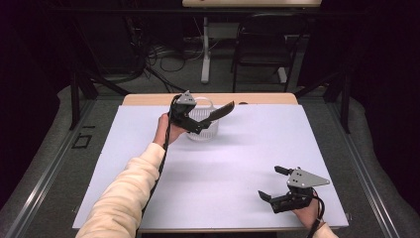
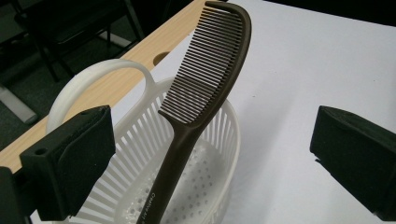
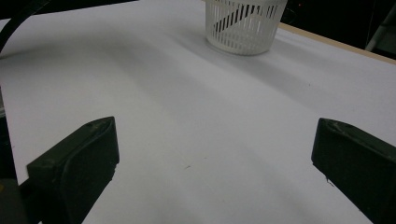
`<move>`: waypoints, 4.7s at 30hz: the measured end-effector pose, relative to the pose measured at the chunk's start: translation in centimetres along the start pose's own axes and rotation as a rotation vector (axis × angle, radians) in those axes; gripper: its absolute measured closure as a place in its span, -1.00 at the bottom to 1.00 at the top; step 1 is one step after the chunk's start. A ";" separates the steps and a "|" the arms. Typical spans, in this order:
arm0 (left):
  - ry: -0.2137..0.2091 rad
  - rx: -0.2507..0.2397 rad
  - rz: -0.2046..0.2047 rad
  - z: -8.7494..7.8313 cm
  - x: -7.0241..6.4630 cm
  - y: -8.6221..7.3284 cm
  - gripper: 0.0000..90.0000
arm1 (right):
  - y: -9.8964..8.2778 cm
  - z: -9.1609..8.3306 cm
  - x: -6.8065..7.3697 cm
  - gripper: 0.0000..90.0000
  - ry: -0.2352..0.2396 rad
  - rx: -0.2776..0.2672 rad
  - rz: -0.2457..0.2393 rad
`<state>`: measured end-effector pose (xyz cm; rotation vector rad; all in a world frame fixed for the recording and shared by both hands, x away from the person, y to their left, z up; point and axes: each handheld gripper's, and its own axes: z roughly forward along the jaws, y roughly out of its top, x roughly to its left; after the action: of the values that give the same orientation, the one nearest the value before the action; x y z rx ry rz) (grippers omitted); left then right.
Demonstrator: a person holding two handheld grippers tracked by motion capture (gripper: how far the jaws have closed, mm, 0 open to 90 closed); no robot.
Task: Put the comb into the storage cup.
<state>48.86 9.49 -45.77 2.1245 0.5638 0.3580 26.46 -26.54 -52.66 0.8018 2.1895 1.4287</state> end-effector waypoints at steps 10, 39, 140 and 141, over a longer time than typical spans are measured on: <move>0.008 -0.001 -0.010 -1.4 -0.1 0.2 -1.00 | 0.0 0.1 0.1 -0.99 0.002 0.005 -0.001; 0.030 0.018 -0.069 -5.0 -0.8 -1.9 -1.00 | 0.1 -0.1 0.3 -1.00 0.017 -0.015 -0.002; 0.188 0.043 -0.264 -15.3 -8.8 -17.4 -1.00 | 0.0 0.1 0.2 -1.00 0.007 0.005 0.005; 0.186 0.041 -0.266 -15.3 -8.9 -17.5 -1.00 | 0.0 0.1 0.2 -1.00 0.009 0.004 0.005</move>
<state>29.85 24.32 -51.87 2.0336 0.9573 0.3984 26.34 -26.30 -52.66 0.8048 2.1988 1.4334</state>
